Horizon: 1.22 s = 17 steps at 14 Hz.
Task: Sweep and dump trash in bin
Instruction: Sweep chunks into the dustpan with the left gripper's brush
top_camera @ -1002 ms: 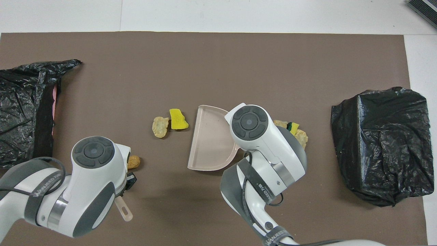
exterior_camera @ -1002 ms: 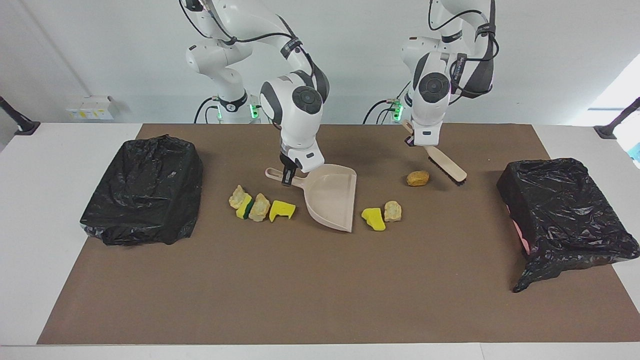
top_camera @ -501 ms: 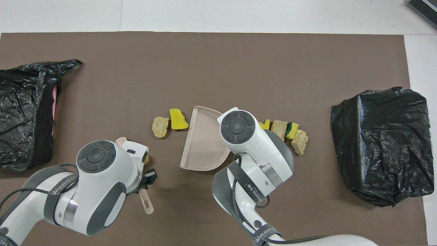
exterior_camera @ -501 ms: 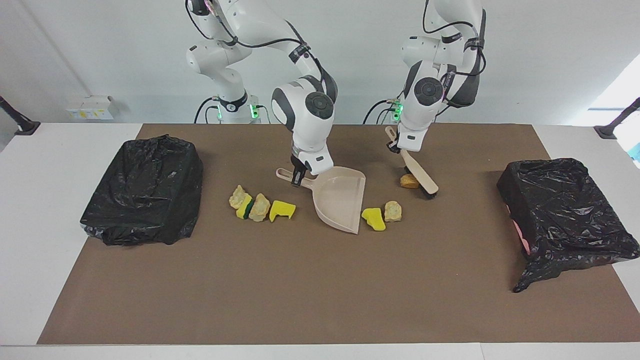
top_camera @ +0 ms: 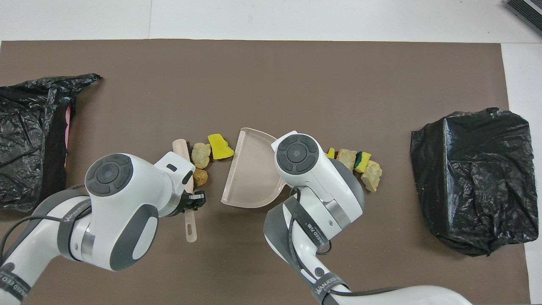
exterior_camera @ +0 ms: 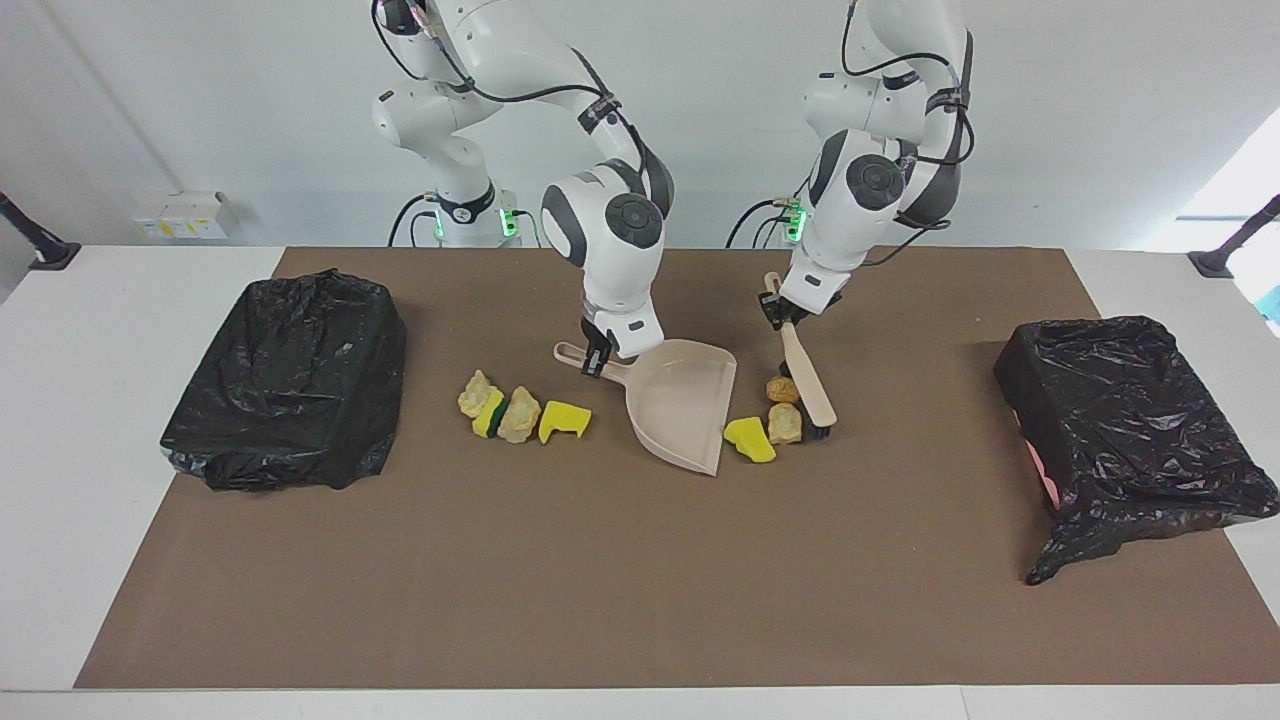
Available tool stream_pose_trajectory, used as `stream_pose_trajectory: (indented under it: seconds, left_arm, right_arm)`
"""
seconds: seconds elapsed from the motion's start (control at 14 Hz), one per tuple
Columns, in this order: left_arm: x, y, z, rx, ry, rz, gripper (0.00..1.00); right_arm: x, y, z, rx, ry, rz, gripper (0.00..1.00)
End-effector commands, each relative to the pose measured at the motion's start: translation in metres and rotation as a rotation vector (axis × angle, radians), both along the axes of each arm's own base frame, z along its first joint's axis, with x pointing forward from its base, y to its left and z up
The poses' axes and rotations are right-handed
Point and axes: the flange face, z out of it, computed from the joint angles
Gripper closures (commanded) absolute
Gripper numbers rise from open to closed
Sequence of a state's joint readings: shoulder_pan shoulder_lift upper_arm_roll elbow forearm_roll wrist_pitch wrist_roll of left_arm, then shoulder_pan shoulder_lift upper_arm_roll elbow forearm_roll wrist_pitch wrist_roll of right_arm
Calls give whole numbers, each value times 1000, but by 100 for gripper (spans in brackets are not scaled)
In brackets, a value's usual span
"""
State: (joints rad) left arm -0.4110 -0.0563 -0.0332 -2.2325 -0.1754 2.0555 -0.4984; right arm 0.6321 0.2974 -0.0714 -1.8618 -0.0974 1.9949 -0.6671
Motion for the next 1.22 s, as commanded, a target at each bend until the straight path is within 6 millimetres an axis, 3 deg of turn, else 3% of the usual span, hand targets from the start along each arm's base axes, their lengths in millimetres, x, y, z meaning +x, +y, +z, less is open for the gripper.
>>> stream_pose_trajectory:
  seconds: [0.0,0.29,0.43,0.72,0.86,1.14]
  left_arm:
    - [24,9,16,-7,44,-26,100]
    - [40,76,7,-31,45,-107,100]
    - [34,75,-11,-27,67,-124,100]
    - [30,42,-40,-29,61,-161,100]
    - [24,22,-42,-51,57,-190,100]
    - [-17,-61,-34,-102,54,-314,100]
  right_arm:
    - [6,0,-4,15,-11,-45,100]
    - [4,1,-4,15,-10,-48,100]
    - [4,1,-4,15,-10,-52,100]
    - [4,1,-5,13,-12,-70,100]
    - [4,1,-4,13,-15,-84,100]
    - [2,2,-4,28,-6,-100,100]
